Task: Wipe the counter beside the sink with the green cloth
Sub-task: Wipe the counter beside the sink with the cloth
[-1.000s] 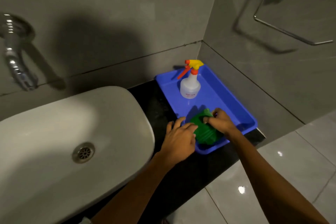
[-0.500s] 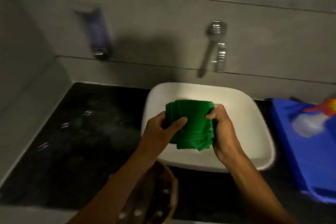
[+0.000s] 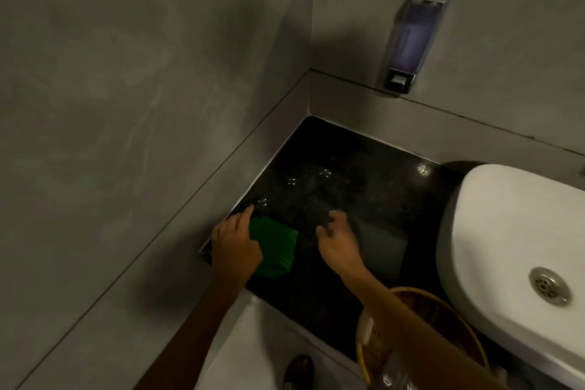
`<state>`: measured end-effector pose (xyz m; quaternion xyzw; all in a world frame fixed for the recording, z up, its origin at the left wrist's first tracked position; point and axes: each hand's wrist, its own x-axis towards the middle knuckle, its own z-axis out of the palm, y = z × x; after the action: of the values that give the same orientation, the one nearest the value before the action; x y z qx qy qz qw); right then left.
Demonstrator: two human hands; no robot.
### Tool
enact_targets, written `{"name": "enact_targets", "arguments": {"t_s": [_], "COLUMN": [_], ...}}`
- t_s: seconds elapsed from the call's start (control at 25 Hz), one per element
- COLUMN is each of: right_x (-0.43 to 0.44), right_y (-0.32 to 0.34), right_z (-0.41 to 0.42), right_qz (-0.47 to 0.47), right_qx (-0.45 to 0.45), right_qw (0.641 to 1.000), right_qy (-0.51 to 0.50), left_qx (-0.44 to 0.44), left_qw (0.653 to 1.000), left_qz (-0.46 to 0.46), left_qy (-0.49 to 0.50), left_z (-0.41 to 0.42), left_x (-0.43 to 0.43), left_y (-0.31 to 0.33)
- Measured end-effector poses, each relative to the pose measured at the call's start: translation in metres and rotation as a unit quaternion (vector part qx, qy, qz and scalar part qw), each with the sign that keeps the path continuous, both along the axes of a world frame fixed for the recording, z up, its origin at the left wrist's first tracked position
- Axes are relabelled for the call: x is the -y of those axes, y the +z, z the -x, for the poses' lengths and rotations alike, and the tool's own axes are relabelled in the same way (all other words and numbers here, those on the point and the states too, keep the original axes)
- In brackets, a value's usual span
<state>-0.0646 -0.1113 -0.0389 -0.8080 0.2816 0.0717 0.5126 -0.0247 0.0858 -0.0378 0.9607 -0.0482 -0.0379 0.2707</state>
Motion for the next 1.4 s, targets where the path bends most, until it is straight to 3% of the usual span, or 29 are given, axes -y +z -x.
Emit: {"name": "enact_targets", "arguments": {"t_s": [0.12,0.24,0.36,0.52,0.72,0.88,1.0,1.16,1.28,1.4], "right_x": [0.062,0.121,0.138,0.13,0.134,0.136,0.137,0.136,0.136,0.137], "right_y": [-0.018,-0.052,-0.08,-0.102,-0.107,-0.102,-0.104,-0.105,-0.106,-0.107], "right_z": [-0.006,-0.003,-0.006,-0.013,-0.014,-0.019,-0.019,-0.017,-0.018,-0.018], "right_qz": [0.241,0.374,0.349,0.418,0.449,0.45,0.471,0.484,0.479,0.473], "right_qx": [0.023,-0.074,-0.122,-0.082,-0.083,-0.077,-0.067,-0.061,-0.069,-0.069], "right_qw": [0.965,0.922,0.923,0.892,0.875,0.874,0.862,0.855,0.857,0.859], "right_qy": [-0.101,-0.068,-0.105,-0.152,-0.162,-0.167,-0.173,-0.176,-0.176,-0.185], "left_qx": [0.042,-0.02,0.006,0.051,0.066,0.064,0.088,0.109,0.101,0.095], "left_qw": [0.994,0.986,0.988,0.988,0.984,0.976,0.948,0.902,0.926,0.953], "left_qz": [-0.048,-0.143,-0.139,-0.144,-0.144,-0.134,-0.14,-0.111,-0.103,-0.117], "left_qy": [-0.088,-0.084,-0.065,-0.04,-0.082,-0.16,-0.273,-0.403,-0.347,-0.263], "left_z": [0.009,0.016,0.01,-0.039,-0.132,-0.177,-0.156,-0.071,-0.057,-0.104], "left_x": [0.019,0.043,0.044,0.052,0.117,0.214,0.249,0.176,0.095,0.084], "left_y": [-0.026,-0.057,-0.08,-0.09,-0.085,-0.085,-0.086,-0.097,-0.1,-0.094]}}
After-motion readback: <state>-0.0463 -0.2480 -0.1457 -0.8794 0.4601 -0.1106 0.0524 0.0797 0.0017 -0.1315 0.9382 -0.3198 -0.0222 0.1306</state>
